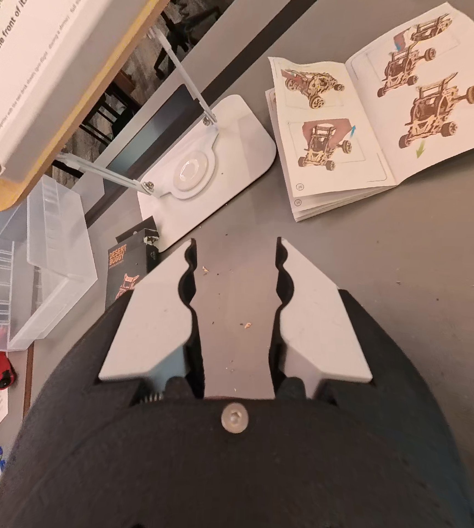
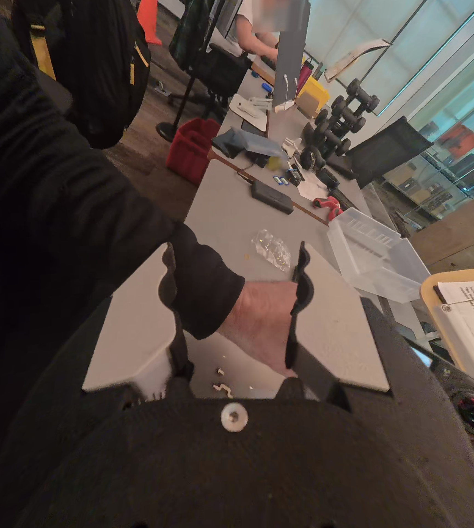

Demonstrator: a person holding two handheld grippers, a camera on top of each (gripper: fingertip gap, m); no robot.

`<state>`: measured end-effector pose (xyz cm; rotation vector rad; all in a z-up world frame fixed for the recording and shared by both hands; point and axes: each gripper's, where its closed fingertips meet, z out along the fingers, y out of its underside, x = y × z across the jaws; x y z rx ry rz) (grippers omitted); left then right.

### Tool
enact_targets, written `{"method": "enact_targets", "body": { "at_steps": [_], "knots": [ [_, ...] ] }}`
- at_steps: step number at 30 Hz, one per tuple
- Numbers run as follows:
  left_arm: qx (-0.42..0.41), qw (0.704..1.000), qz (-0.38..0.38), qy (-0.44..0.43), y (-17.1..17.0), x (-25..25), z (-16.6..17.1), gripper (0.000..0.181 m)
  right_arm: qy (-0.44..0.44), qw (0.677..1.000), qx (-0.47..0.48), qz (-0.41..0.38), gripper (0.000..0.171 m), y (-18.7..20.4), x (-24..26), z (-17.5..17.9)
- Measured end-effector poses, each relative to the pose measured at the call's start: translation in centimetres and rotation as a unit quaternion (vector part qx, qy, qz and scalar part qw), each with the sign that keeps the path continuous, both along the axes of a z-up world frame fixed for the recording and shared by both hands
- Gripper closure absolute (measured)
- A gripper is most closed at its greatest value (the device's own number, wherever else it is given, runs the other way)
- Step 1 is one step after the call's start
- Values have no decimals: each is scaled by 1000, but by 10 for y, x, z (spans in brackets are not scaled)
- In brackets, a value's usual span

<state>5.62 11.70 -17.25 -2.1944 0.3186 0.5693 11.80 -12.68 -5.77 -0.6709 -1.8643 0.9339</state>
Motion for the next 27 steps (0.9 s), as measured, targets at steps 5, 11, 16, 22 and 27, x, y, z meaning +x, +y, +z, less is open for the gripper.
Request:
{"method": "enact_targets", "body": {
  "at_steps": [5, 11, 16, 22, 27],
  "knots": [
    [7, 1000, 0, -6, 2, -1, 5, 126, 6, 1000, 19, -4, 92, 6, 7, -1],
    [21, 1000, 12, -20, 0, -15, 9, 121, 23, 999, 5, -31, 92, 28, 11, 5],
    [108, 987, 15, -118, -14, -49, 46, 118, 12, 990, -50, -135, 113, 98, 17, -9],
    [323, 906, -149, -228, -76, -16, 191, 113, -115, 933, -95, -329, 138, 198, 24, -77],
    [355, 852, -338, -185, -126, 114, 247, 100, -178, 907, -58, -377, 151, 215, 29, -109]
  ]
}}
